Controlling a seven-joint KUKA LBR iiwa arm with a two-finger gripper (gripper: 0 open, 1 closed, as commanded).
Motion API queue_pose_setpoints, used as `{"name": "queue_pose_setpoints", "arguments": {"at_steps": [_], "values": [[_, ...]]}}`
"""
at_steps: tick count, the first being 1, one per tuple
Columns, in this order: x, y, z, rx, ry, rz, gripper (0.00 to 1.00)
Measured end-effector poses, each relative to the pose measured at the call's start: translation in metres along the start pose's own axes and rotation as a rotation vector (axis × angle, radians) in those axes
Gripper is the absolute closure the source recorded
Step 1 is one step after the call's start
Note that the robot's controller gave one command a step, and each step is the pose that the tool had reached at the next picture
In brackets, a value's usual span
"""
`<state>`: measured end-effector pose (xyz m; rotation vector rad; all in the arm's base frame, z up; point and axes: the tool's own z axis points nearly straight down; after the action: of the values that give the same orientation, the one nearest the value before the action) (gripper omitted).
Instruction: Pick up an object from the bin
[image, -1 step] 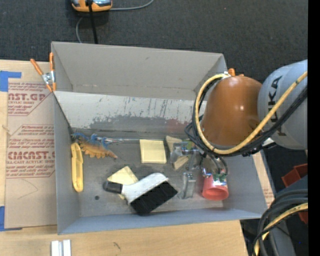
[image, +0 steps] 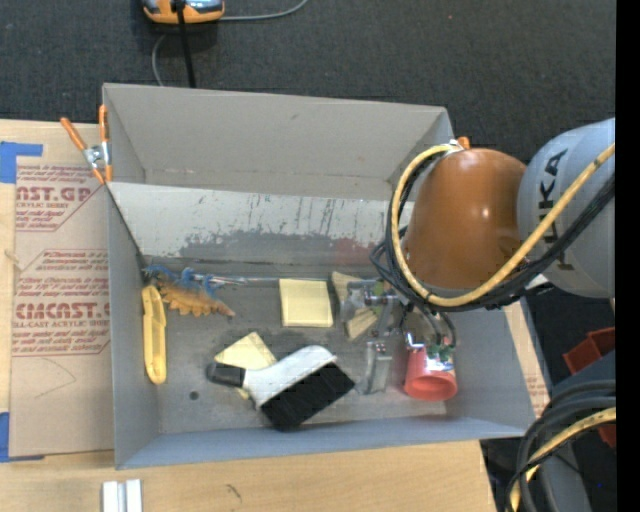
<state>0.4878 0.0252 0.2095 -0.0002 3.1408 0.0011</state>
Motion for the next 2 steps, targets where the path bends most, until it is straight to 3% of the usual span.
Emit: {"name": "queue_pose_setpoints", "arguments": {"at_steps": [1,2], "values": [[-0.018,0.018,0.057,0.001,-0.003,-0.156,0.0],[-0.035,0.04,0.073,0.0,-0.002,-0.335,0.0]]}}
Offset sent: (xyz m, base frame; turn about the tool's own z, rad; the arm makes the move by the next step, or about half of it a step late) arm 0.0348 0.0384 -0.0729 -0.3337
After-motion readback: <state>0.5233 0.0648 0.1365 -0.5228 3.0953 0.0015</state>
